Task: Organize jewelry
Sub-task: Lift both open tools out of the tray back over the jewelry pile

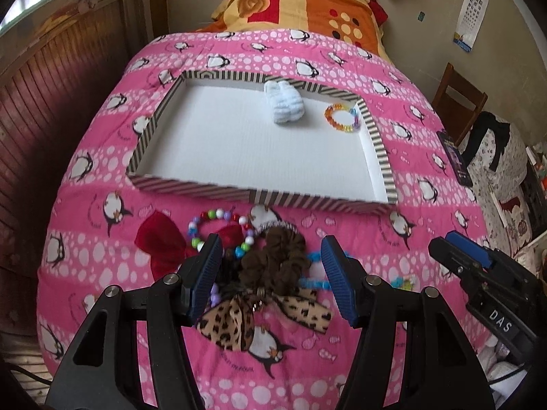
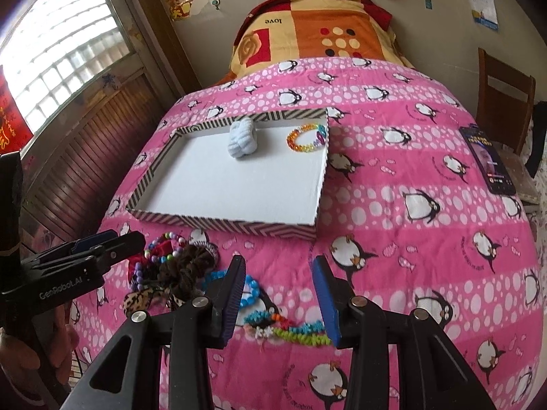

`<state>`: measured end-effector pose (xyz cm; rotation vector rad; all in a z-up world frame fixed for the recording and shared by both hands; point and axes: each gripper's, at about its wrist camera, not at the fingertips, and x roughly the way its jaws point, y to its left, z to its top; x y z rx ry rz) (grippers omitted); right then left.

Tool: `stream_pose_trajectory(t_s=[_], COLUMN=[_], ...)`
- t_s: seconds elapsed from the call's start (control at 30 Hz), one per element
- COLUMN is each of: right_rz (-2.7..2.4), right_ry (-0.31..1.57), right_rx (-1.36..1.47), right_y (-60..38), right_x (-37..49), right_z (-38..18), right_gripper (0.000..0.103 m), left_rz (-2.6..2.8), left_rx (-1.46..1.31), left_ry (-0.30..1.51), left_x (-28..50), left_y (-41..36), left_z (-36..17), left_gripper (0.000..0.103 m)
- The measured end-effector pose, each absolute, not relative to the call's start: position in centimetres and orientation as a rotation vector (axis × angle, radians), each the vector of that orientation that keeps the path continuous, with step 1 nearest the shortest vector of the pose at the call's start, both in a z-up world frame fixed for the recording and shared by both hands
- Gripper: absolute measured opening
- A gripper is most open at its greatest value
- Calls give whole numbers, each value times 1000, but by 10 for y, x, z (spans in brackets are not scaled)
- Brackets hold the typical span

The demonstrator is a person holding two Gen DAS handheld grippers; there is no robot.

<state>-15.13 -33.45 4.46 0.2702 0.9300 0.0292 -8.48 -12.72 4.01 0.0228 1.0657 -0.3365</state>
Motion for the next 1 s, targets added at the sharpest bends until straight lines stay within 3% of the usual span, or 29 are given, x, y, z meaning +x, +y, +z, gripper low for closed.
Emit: stream_pose_trajectory(t_s=[1.0], right_rz=[11], right_ry=[978], right_rx=[304], right_y=[-366], right_x=[-201], right_z=[24], right_gripper=[39], left_rz=[-277], left_rx=[-34], left_ry=[1109], left_x=[-123], left_y=[-99], left_z=[34], left_gripper=[60])
